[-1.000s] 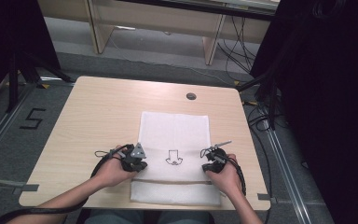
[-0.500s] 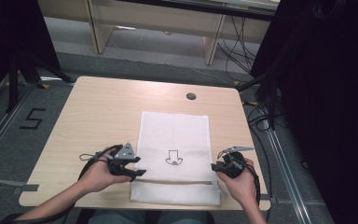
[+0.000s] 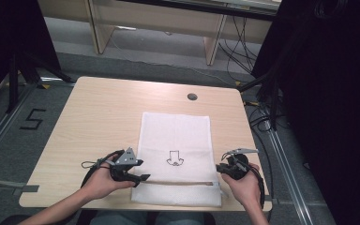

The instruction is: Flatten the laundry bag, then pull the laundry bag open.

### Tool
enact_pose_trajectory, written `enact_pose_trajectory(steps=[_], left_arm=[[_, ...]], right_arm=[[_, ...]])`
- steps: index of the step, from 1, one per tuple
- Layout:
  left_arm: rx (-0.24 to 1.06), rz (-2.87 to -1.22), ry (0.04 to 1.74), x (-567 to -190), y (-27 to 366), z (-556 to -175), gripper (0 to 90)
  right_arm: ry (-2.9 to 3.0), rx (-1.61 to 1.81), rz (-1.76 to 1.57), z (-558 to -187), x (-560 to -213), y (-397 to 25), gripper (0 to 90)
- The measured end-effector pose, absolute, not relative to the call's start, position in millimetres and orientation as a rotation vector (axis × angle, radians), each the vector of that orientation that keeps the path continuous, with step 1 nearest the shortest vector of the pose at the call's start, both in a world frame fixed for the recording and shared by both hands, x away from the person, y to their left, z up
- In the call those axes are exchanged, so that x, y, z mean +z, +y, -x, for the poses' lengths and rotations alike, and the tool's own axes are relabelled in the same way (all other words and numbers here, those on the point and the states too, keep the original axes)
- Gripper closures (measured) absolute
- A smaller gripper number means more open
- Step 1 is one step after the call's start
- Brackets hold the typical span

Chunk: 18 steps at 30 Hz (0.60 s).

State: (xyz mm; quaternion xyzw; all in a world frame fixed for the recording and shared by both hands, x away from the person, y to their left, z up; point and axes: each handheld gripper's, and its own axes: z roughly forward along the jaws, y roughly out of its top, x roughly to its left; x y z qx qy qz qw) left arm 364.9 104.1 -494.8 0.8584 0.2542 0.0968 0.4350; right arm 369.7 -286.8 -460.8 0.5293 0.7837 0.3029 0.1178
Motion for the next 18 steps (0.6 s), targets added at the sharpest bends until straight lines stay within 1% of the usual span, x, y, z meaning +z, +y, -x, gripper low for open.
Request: enact_pose_trajectory(steps=[1,4,6,7,8,9,14,15,18], left_arm=[[0.257,-2.146,0.611,-494.8,105.6,-366.0,39.4],[0.24,-2.132,0.632,-494.5,106.0,-366.0,40.5],[0.239,-2.127,0.632,-494.9,105.2,-366.4,42.6],[0.228,-2.131,0.611,-494.4,105.0,-366.6,42.6],[0.233,-2.13,0.628,-495.1,103.7,-365.6,43.1],[0.232,-2.129,0.608,-495.4,102.7,-366.1,43.7],[0.233,-2.116,0.597,-496.0,97.9,-363.9,44.5],[0.23,-2.129,0.587,-495.1,97.8,-363.4,44.6],[0.238,-2.146,0.553,-495.6,98.7,-363.0,45.0]], right_arm=[[2.293,0.875,-1.611,-367.4,-459.1,-285.0,76.3],[2.294,0.859,-1.556,-369.7,-462.3,-289.9,74.2],[2.316,0.837,-1.556,-369.0,-460.7,-290.3,81.3],[2.316,0.837,-1.556,-369.0,-460.7,-290.3,81.3],[2.33,0.854,-1.561,-367.7,-459.1,-289.5,85.1],[2.329,0.81,-1.558,-366.8,-457.6,-289.4,90.0],[2.304,0.769,-1.604,-361.4,-456.2,-284.9,90.0],[2.348,0.755,-1.574,-361.2,-455.7,-286.5,90.0],[2.398,0.712,-1.618,-358.8,-454.7,-282.7,90.0]])
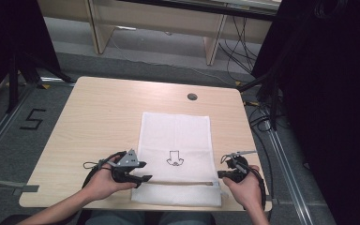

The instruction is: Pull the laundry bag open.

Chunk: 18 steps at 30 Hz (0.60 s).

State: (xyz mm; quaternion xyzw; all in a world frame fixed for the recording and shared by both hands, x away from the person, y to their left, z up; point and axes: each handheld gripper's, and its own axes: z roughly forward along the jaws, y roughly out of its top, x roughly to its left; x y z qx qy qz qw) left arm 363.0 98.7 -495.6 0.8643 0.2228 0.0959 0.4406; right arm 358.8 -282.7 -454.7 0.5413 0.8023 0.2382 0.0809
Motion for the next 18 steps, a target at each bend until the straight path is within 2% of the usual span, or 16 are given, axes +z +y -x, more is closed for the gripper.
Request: enact_pose_trajectory(steps=[14,18], left_arm=[[0.235,-2.135,0.571,-496.6,94.5,-363.7,45.2],[0.236,-2.147,0.551,-496.2,94.4,-363.5,45.2]], right_arm=[[2.416,0.582,-1.874,-359.4,-469.0,-268.8,90.0],[2.472,0.556,-1.819,-361.3,-469.9,-271.8,90.0]])
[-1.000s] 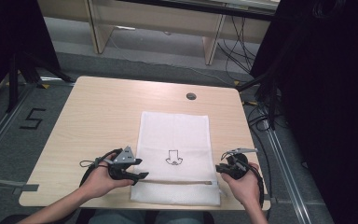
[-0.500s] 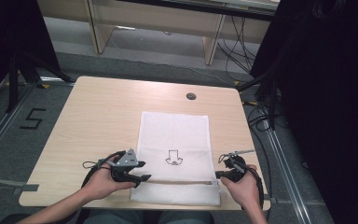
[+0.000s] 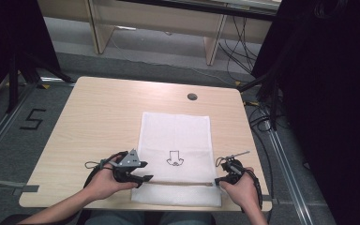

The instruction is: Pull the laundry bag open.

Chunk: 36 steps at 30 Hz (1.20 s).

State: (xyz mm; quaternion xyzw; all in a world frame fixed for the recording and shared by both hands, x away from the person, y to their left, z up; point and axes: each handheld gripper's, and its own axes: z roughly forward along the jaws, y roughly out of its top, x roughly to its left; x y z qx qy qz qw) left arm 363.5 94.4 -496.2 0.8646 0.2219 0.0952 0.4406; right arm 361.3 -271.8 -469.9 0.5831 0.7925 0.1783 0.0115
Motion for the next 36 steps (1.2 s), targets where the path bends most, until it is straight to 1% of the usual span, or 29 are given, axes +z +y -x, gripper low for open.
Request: enact_pose_trajectory(steps=[1,5,6,8,9,12,22,29,30,36], left_arm=[[0.233,-2.138,0.57,-496.5,93.9,-362.1,45.1],[0.229,-2.146,0.54,-495.1,94.1,-362.3,45.1],[0.229,-2.141,0.548,-495.5,93.5,-361.8,45.1],[0.229,-2.139,0.556,-496.3,92.6,-361.5,45.1],[0.235,-2.15,0.553,-496.2,92.8,-361.9,45.1],[0.227,-2.148,0.559,-496.6,91.6,-361.4,45.1],[0.226,-2.158,0.517,-494.7,84.9,-360.4,46.1],[0.187,-2.129,0.487,-487.9,66.7,-361.5,48.1],[0.181,-2.152,0.457,-486.5,60.9,-362.4,49.1],[0.148,-2.163,0.417,-487.2,44.7,-361.7,51.9]], right_arm=[[2.466,0.556,-1.826,-361.3,-471.4,-270.7,90.0],[2.485,0.546,-1.835,-361.5,-475.2,-264.9,90.0],[2.517,0.517,-1.79,-361.8,-474.8,-266.1,90.0],[2.472,0.531,-1.866,-361.0,-474.7,-261.9,90.0],[2.479,0.53,-1.813,-362.5,-476.1,-264.4,90.0],[2.494,0.543,-1.788,-363.8,-477.2,-265.2,90.0],[2.515,0.533,-1.752,-365.5,-477.3,-260.2,90.0],[2.537,0.551,-1.723,-366.1,-476.8,-258.6,90.0],[2.529,0.547,-1.734,-366.1,-477.0,-257.8,90.0],[2.532,0.56,-1.733,-366.2,-477.4,-256.6,90.0]])
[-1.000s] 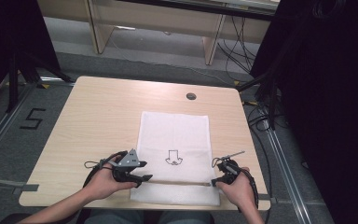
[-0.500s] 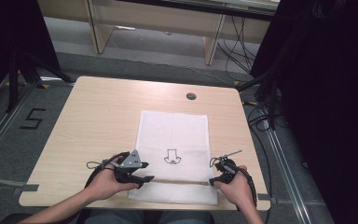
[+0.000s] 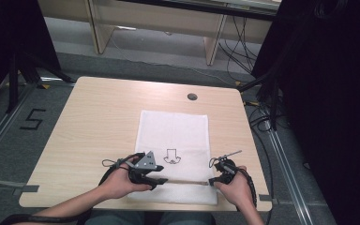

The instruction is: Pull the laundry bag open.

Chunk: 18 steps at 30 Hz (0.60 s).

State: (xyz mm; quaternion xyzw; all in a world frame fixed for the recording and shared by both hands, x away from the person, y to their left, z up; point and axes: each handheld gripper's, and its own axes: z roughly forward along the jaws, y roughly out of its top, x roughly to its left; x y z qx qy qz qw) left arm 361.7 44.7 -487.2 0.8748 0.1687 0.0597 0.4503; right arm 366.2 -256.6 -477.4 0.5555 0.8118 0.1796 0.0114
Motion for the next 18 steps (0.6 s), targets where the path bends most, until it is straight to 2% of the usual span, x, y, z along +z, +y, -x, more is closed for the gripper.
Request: enact_pose_trajectory(steps=[18], left_arm=[[0.06,-2.203,0.374,-485.7,-6.7,-367.1,68.1]], right_arm=[[2.539,0.588,-1.742,-366.4,-477.8,-249.3,90.0]])
